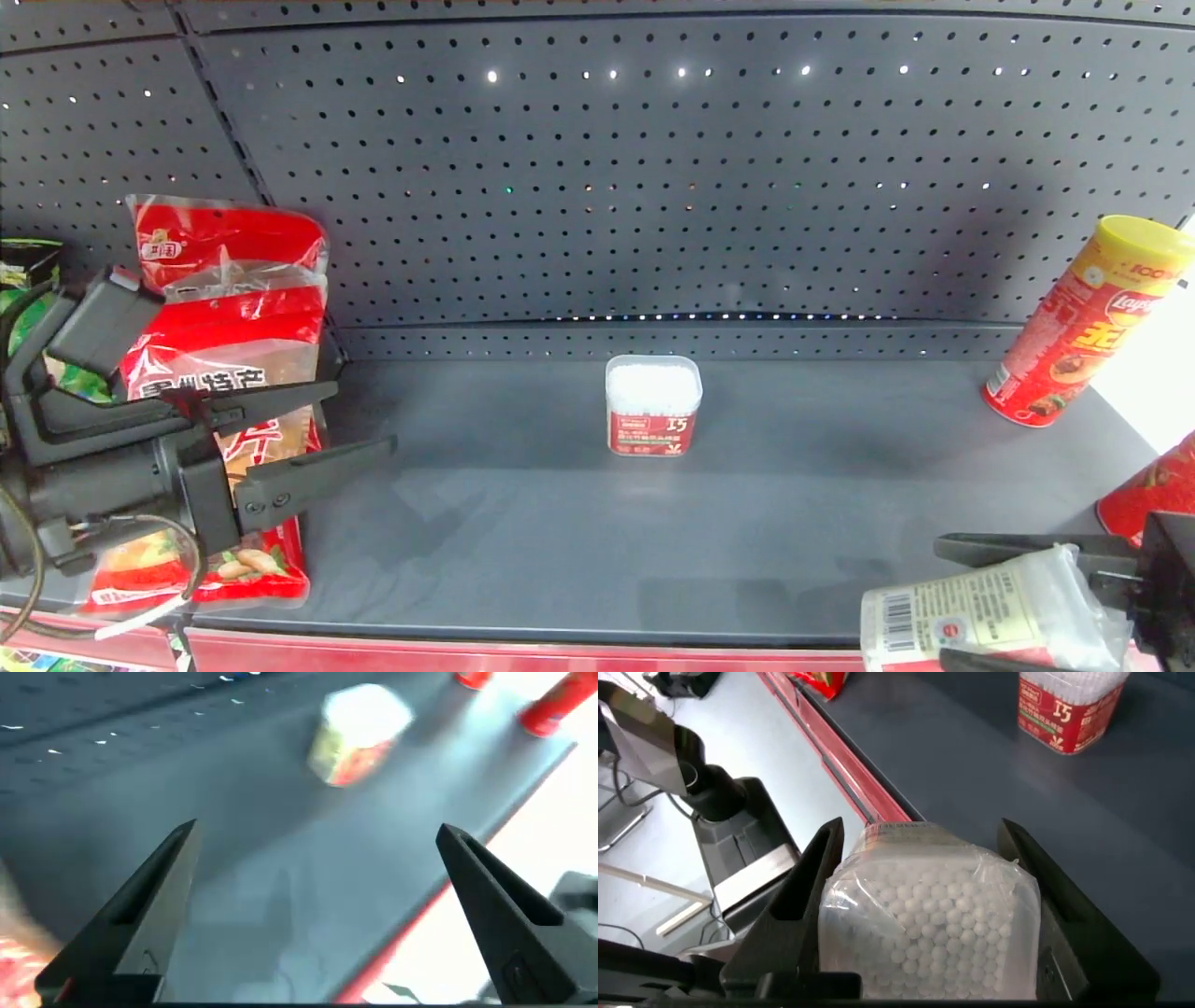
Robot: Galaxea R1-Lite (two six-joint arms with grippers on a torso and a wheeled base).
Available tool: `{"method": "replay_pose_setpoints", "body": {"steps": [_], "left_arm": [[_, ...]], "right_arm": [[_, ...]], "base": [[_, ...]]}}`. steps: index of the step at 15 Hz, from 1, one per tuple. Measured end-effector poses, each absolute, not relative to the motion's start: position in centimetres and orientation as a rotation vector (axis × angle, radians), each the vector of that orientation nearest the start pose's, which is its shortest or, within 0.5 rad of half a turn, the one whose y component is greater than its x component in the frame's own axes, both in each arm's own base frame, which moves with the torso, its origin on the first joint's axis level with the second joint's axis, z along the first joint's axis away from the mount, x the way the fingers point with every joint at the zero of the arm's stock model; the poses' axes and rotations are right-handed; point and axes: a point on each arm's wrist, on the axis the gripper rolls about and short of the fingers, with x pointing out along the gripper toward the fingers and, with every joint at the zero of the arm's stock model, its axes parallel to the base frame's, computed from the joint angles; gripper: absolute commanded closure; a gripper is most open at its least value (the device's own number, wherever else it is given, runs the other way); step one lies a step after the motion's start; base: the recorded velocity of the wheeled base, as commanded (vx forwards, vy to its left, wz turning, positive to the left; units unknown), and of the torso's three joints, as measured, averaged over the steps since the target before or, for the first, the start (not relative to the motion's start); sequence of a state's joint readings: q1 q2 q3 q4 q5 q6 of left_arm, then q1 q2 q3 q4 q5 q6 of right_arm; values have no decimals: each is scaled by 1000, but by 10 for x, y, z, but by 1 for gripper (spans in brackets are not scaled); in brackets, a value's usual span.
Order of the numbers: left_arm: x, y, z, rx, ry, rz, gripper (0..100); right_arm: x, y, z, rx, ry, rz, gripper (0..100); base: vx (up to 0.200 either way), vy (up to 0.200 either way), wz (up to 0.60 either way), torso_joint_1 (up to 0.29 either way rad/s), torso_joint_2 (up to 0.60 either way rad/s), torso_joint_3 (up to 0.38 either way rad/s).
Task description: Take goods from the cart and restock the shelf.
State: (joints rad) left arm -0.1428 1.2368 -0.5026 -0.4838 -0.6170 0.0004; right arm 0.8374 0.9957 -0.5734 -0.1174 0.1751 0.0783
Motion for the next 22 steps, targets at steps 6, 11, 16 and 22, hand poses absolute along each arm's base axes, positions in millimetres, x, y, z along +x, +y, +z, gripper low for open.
{"method": "replay_pose_setpoints", "body": {"steps": [6, 11, 16, 22], "left_arm": [[264, -37, 152, 59, 111, -862, 0], [316, -55, 110, 110, 105, -1079, 0], [323, -78, 103, 135, 80, -1203, 0], [300, -64, 120, 141, 74, -1147, 0]], "right_arm": [[86, 93, 218, -14, 350, 968, 100], [90, 90, 217, -10, 351, 934, 100], [90, 89, 217, -12, 354, 932, 100], [89, 89, 214, -17, 362, 932, 100]], "base": [[0, 0, 0, 0, 0, 0], [0, 0, 0, 0, 0, 0], [0, 0, 0, 0, 0, 0], [0, 0, 0, 0, 0, 0]]}}
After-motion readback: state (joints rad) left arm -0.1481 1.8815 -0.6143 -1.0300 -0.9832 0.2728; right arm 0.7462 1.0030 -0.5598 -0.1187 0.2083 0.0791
